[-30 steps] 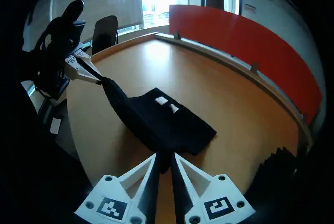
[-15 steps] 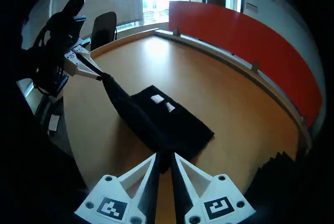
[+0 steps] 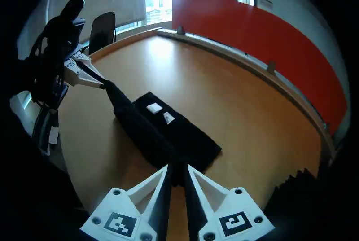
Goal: Fold towel
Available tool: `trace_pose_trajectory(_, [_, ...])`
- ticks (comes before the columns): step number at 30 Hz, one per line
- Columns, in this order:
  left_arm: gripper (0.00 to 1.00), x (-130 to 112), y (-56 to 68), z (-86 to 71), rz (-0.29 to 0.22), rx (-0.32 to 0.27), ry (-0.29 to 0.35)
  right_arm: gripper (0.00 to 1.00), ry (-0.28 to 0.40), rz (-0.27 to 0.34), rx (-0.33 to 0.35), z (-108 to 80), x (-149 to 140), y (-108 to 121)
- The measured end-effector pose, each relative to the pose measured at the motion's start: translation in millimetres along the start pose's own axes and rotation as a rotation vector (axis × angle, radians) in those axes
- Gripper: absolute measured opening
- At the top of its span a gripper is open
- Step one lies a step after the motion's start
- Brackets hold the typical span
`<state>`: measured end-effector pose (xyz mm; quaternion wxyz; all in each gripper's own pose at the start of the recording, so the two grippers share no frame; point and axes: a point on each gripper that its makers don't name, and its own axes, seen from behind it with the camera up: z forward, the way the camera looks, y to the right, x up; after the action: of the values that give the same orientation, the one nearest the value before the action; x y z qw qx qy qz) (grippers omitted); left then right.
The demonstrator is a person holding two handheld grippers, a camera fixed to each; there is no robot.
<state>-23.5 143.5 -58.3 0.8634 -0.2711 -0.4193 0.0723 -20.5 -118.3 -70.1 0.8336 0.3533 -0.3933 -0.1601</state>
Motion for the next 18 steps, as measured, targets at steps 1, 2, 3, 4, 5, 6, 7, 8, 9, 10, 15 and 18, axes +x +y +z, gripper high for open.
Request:
trace_pose_trajectory(1, [0.13,0,-0.1,1.5,0.001,-0.001,-0.002,0.17,-0.003,0.000,0.000,0.8,-1,1])
trace_pose_trajectory(2, [0.13,0,-0.3,3.1,0.002,-0.001,-0.004,0.17,-0.006,0.001,0.001,1.6,-1,2])
trace_pose_trajectory(3, [0.13,0,-0.3,4.8,0.004,-0.002,-0.007,0.17,-0.009,0.001,0.001,2.4,-2,3])
trace_pose_trajectory(4, [0.13,0,-0.2,6.2,0.007,-0.003,-0.009,0.17,-0.011,0.001,0.001,2.9,-3,4])
trace_pose_trajectory(5, [0.13,0,-0.1,7.6,0.009,-0.004,-0.011,0.17,-0.014,0.001,0.000,3.3,-3,5])
trace_pose_trajectory(6, [0.13,0,0.0,9.3,0.012,-0.004,-0.013,0.17,-0.017,0.001,0.000,3.9,-4,6])
trace_pose_trajectory(7, [0.13,0,-0.3,11.1,0.014,-0.003,-0.014,0.17,-0.020,0.002,0.000,4.5,-5,7])
trace_pose_trajectory(8, [0.13,0,-0.6,13.0,0.017,-0.002,-0.016,0.17,-0.023,0.003,0.000,5.1,-6,8])
trace_pose_trajectory(9, [0.13,0,-1.0,15.1,0.020,-0.001,-0.018,0.17,-0.027,0.004,0.000,5.9,-7,9])
trace_pose_trajectory(10, [0.13,0,-1.7,17.3,0.022,0.001,-0.020,0.17,-0.031,0.005,0.000,7.1,-8,10])
trace_pose_trajectory(15, [0.13,-1,-4.9,29.3,0.032,0.010,-0.031,0.17,-0.054,0.005,0.002,14.8,-14,15])
trace_pose_trajectory(18, [0.13,-2,-6.1,36.2,0.036,0.015,-0.039,0.17,-0.068,0.003,0.001,20.5,-17,19])
